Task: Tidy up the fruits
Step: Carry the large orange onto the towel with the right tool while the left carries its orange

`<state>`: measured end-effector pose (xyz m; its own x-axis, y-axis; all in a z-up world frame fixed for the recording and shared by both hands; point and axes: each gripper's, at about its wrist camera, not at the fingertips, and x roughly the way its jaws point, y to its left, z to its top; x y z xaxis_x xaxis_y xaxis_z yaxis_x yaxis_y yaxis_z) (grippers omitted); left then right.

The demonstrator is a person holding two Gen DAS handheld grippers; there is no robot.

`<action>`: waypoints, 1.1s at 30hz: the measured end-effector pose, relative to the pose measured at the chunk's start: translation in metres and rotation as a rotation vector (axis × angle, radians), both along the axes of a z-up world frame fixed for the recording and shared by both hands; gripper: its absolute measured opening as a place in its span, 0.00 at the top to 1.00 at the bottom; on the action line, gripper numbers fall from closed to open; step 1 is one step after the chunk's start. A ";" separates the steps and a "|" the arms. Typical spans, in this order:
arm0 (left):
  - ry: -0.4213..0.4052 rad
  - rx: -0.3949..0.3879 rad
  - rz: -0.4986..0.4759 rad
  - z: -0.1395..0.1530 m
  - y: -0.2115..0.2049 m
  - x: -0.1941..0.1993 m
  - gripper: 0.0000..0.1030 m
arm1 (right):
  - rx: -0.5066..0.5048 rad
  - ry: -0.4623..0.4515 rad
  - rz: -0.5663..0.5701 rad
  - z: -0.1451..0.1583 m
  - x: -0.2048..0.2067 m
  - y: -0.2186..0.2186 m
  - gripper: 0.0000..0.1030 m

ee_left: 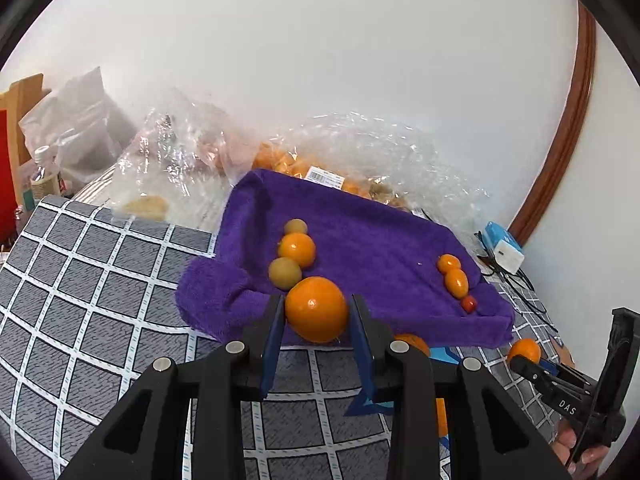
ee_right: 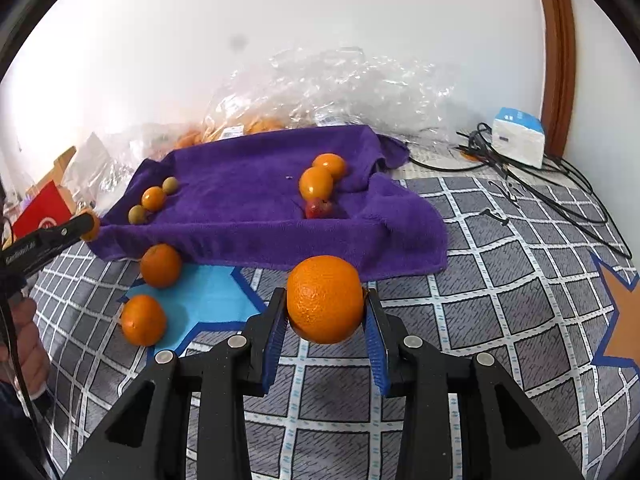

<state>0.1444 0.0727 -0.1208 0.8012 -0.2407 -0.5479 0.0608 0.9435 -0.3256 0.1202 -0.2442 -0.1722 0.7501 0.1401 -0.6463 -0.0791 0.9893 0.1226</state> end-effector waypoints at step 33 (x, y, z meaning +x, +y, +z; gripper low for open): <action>-0.046 -0.025 0.159 0.011 0.030 -0.011 0.70 | -0.040 -0.018 -0.064 0.063 0.017 0.007 0.64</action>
<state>0.1338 0.1026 -0.1096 0.8542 -0.1216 -0.5056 -0.0738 0.9341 -0.3493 0.1372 -0.2373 -0.1092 0.7682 0.0656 -0.6369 -0.0170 0.9965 0.0821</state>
